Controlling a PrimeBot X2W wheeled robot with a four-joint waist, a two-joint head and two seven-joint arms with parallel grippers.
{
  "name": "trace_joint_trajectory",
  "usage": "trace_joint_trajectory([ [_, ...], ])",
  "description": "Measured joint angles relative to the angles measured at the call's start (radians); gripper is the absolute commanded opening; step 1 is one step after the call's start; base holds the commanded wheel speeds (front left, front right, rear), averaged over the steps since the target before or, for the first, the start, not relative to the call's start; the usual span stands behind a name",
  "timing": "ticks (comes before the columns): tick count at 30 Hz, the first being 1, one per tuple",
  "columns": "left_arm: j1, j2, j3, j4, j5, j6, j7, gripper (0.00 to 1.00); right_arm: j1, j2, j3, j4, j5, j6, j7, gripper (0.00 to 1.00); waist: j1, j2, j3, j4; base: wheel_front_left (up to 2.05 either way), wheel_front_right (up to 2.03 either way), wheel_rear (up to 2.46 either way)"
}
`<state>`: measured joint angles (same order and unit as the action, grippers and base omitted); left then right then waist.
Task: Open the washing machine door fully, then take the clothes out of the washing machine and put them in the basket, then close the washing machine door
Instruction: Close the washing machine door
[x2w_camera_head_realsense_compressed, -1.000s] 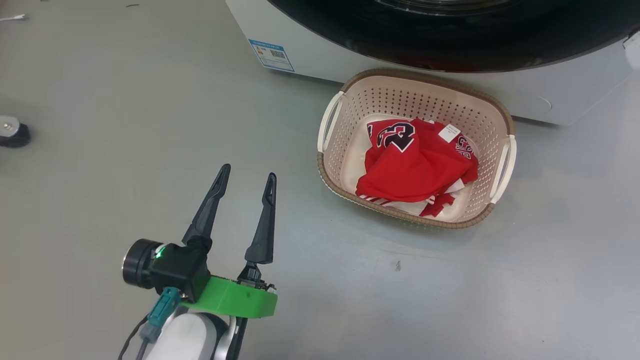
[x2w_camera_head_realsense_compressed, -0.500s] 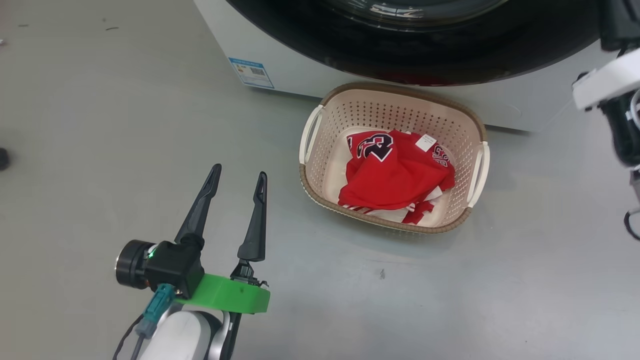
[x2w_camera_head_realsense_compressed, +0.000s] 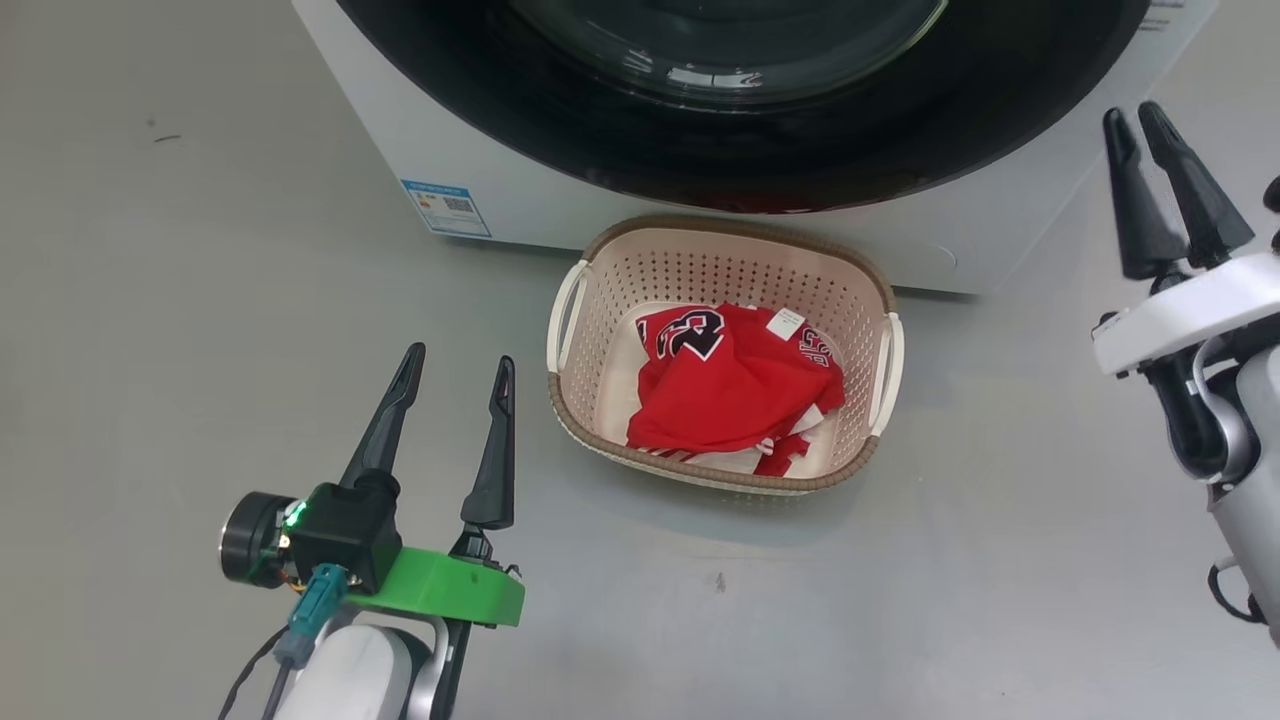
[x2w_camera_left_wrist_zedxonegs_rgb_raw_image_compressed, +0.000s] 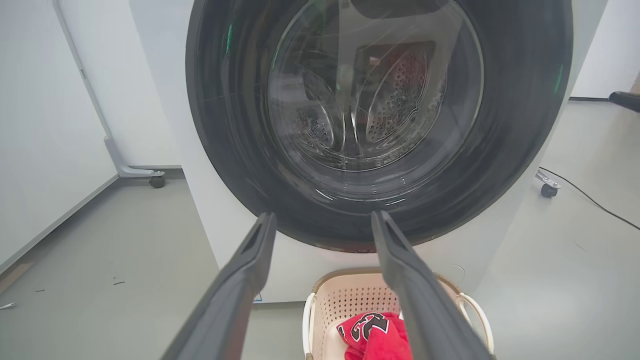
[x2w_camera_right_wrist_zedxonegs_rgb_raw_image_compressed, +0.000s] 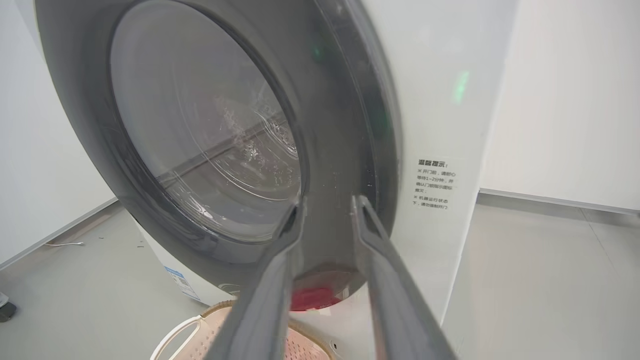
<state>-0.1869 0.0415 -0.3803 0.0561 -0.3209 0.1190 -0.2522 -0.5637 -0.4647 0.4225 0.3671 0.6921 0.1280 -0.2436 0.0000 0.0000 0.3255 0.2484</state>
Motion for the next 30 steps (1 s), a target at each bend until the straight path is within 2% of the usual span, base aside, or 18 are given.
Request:
trace_joint_trajectory([
  [11,0.004,0.0,0.0,0.045,0.0,0.0,0.0,1.0,0.153,0.051,-0.031,-0.006,-0.016,-0.055,-0.006,1.0,0.0,0.0,-0.082,-0.06,0.0,0.0,0.0],
  [18,0.042,0.001,0.019,0.069,0.006,0.0,0.0,1.0,0.238,0.092,-0.092,-0.059,-0.026,-0.105,-0.006,1.0,0.0,0.0,-0.133,-0.1,0.0,0.0,0.0],
  [30,0.076,0.001,0.018,0.088,0.006,0.0,0.002,1.0,0.413,0.123,-0.148,-0.137,-0.063,-0.157,-0.008,1.0,0.0,0.0,-0.209,-0.145,0.0,0.0,0.0],
])
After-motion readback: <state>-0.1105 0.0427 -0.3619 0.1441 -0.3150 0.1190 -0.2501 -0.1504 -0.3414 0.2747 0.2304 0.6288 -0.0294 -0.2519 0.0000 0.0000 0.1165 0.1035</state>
